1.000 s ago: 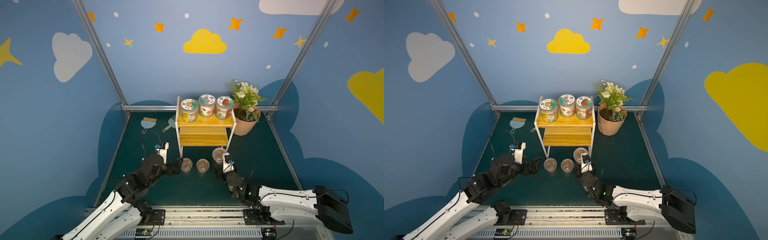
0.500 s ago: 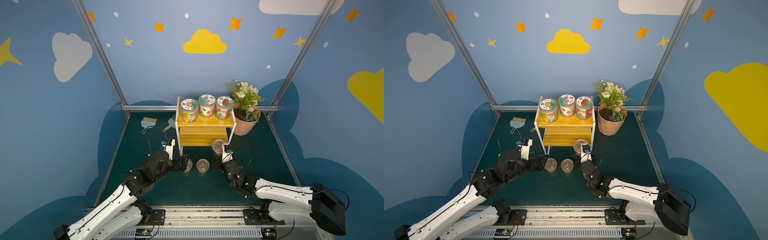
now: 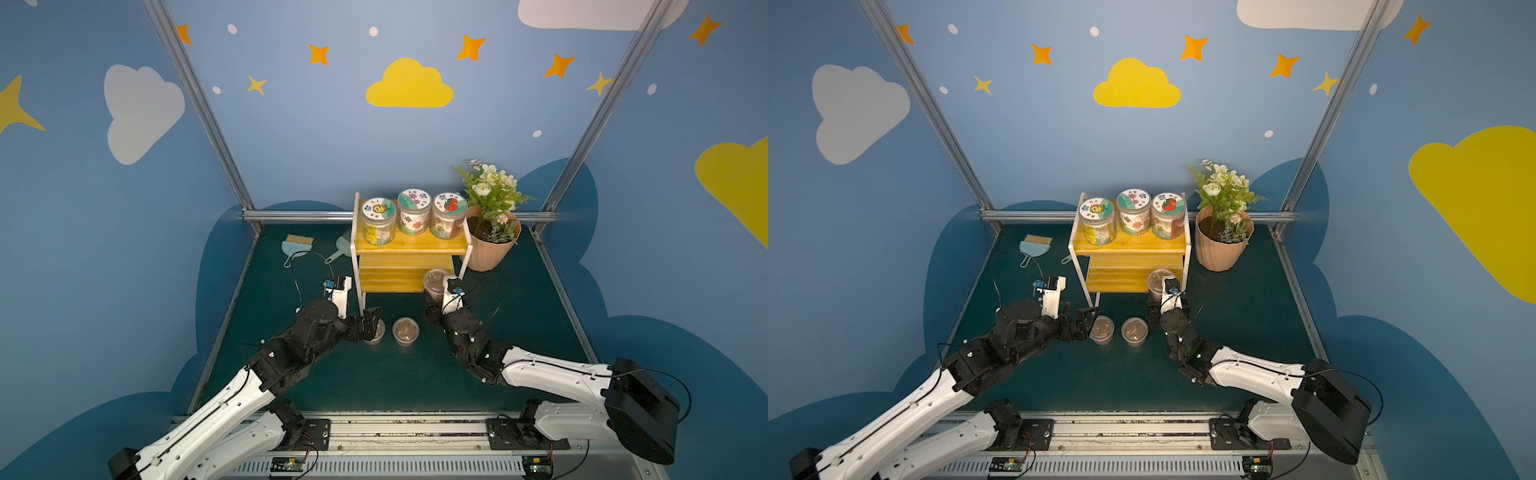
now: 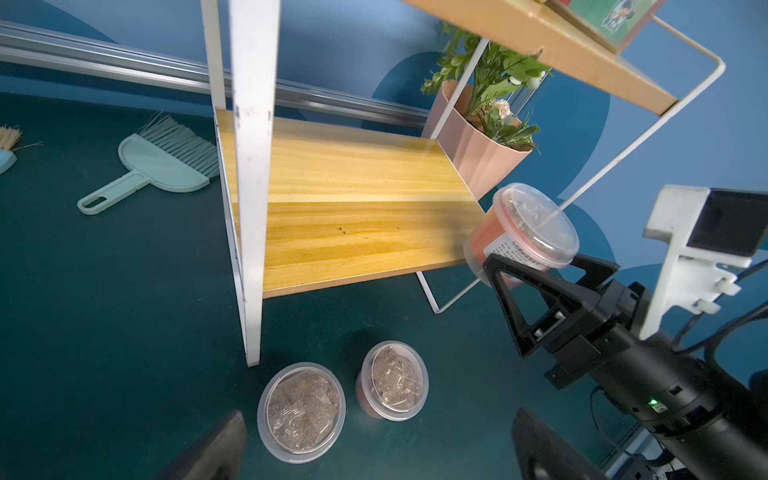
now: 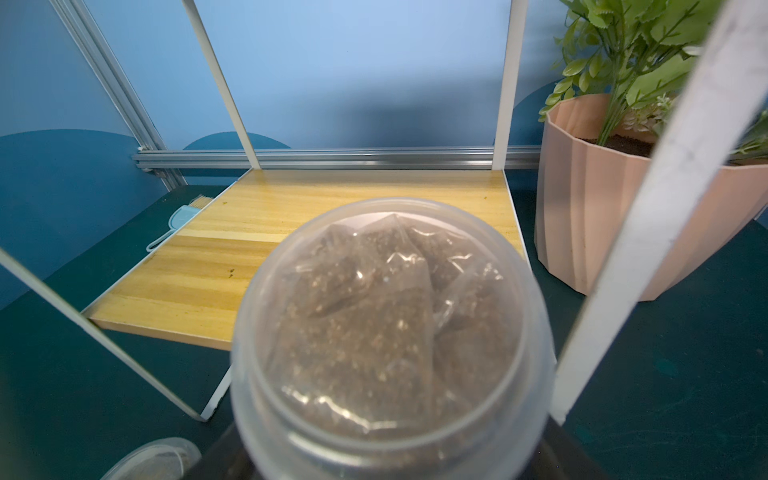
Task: Place the seed container on the shelf
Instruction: Place the seed jar on the shelf.
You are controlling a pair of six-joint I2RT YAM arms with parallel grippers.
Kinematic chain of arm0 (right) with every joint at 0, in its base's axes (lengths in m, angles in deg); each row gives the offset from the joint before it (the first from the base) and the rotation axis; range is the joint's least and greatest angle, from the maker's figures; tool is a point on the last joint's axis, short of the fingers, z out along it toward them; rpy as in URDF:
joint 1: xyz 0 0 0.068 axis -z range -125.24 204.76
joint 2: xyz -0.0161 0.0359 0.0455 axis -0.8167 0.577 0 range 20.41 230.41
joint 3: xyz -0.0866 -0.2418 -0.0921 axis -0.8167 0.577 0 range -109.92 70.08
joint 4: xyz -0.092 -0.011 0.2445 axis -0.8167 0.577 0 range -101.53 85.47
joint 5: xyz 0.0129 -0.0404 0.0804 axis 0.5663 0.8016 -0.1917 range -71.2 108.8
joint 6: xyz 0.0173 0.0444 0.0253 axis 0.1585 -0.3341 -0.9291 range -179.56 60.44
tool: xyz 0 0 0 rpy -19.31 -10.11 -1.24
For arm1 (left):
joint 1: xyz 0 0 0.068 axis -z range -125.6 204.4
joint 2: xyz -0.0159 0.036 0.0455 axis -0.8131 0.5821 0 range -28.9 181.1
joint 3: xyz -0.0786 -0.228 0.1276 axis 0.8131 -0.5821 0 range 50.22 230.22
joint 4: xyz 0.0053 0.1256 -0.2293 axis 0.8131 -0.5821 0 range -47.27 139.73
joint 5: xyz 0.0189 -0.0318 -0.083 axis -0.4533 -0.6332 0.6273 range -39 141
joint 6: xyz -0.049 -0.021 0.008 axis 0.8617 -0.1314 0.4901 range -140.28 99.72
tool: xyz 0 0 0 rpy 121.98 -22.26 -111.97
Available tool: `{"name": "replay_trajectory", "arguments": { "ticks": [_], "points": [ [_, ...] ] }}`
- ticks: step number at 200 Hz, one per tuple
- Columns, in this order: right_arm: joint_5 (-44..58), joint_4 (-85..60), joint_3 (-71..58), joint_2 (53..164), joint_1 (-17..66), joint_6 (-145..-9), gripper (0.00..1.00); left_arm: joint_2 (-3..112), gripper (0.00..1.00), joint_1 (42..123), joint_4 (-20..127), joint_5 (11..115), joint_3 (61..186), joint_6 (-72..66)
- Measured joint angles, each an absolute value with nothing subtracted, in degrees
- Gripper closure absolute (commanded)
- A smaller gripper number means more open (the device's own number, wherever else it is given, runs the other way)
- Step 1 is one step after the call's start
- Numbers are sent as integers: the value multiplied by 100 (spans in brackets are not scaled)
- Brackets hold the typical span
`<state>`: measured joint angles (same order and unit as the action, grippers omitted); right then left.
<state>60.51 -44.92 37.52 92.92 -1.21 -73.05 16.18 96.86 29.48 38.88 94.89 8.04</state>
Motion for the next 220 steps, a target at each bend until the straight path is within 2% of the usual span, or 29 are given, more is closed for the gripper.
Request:
{"name": "replay_trajectory", "arguments": {
  "ticks": [163,190,220],
  "points": [
    [5693,-4999,2965,10531,633,-7480,61,1524,0,9701,2918,3921,9274,848],
    [5621,-5030,2878,10654,671,-7482,54,1484,0,9705,2900,3921,9274,848],
    [5575,-5034,2781,10708,699,-7526,31,1487,0,9707,2878,3923,9272,848]
  ]
}}
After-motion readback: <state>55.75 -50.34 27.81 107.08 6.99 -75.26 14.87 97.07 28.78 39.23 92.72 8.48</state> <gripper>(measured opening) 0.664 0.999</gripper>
